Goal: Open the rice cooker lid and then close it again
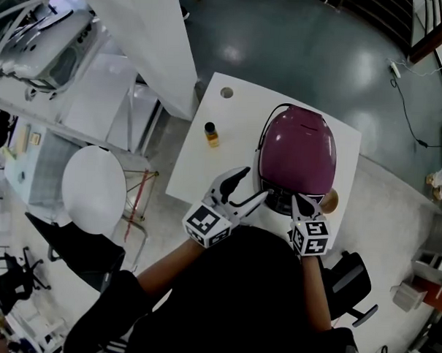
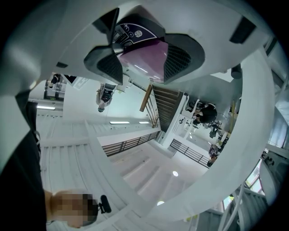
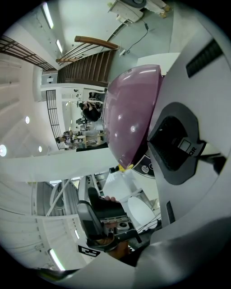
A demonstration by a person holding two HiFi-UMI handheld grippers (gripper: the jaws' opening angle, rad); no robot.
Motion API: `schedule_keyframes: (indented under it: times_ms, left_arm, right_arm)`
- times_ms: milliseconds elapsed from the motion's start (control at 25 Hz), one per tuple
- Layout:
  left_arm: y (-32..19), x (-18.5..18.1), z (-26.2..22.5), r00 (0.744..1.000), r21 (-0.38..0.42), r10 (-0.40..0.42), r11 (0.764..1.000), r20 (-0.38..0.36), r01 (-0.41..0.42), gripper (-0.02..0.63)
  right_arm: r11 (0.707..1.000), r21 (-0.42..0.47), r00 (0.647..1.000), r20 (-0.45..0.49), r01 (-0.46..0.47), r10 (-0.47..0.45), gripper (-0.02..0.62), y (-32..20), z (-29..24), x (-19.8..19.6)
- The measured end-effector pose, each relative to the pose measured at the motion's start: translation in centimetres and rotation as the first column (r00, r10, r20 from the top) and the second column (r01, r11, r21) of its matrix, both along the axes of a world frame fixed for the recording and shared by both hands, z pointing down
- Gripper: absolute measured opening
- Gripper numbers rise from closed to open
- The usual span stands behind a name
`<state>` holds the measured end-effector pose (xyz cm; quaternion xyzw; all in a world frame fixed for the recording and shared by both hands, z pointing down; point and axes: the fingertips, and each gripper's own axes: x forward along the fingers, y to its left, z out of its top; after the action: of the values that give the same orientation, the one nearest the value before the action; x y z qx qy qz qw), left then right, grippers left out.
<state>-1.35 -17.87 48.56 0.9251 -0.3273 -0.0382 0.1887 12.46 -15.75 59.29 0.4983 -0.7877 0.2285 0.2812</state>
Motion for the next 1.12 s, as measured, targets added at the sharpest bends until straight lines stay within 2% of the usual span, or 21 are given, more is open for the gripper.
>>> schedule_keyframes:
  times_ms: [440, 600, 800, 1040, 1120]
  left_arm:
    - [0.2, -1.0, -0.3, 1.0, 0.011, -0.027, 1.0, -0.011, 0.027, 0.261]
    - [0.1, -1.2, -0.7, 0.999, -0.013, -0.041, 0.999, -0.025, 0.041, 0.261]
    - [0.2, -1.2, -0.8, 0.999, 0.006, -0.03, 1.0, -0.032, 0.03, 0.261]
    - [0.7, -1.6, -1.1, 0.998, -0.015, -0.037, 0.999, -0.049, 0.037, 0.261]
    - [0.8, -1.7, -1.2, 0.998, -0.02, -0.037, 0.999, -0.054, 0.036, 0.261]
  right_arm:
    - [1.0, -0.024, 1.0, 0.0, 0.008, -0.008, 0.0, -0.4, 0.1, 0.0]
    - [0.999, -0.039, 1.0, 0.011, 0.002, -0.002, 0.0, -0.3, 0.2, 0.0]
    - [1.0, -0.021, 1.0, 0.001, -0.008, 0.008, 0.0, -0.3, 0.3, -0.2]
    - [0.999, -0.004, 0.999, 0.01, -0.042, 0.042, 0.0, -0.4, 0.1, 0.0]
    - [1.0, 0.006, 1.0, -0.002, -0.029, 0.029, 0.0, -0.5, -0.1, -0.1]
